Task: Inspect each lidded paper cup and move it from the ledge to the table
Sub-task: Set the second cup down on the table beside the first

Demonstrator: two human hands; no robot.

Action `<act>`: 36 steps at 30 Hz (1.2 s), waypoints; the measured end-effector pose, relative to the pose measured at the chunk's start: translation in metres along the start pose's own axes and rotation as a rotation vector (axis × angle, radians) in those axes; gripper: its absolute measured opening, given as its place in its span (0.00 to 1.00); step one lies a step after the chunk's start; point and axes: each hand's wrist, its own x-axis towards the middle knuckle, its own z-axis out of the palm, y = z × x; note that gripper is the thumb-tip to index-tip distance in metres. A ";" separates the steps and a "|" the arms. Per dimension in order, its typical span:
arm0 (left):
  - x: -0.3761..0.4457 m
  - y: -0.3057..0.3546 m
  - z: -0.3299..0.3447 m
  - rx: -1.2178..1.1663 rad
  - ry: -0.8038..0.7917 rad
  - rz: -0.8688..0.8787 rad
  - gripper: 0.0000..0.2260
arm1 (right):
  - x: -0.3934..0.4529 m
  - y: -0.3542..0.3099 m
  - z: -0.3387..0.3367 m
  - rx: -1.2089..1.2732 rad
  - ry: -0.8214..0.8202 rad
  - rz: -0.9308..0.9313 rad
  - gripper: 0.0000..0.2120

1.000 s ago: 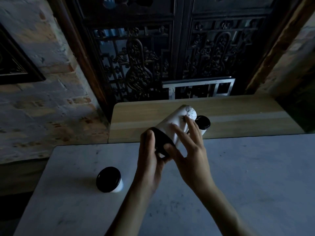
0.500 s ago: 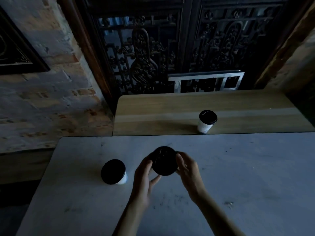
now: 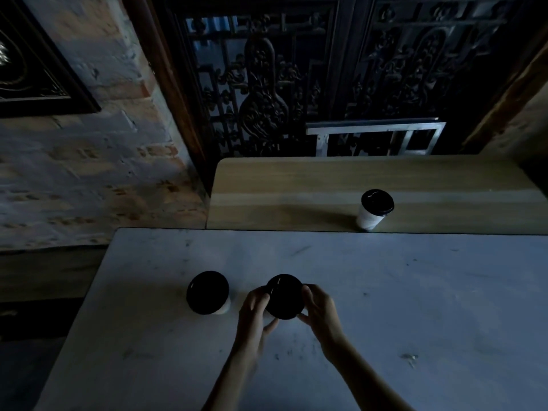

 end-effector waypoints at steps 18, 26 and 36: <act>-0.003 0.004 -0.005 0.079 0.000 0.061 0.12 | 0.003 0.004 -0.005 -0.109 0.031 0.007 0.11; 0.003 0.033 0.019 0.509 0.012 0.403 0.13 | 0.014 -0.007 -0.043 -0.014 0.120 -0.026 0.08; 0.014 0.071 0.151 0.829 -0.153 0.712 0.34 | 0.030 -0.019 -0.131 0.016 0.304 -0.028 0.04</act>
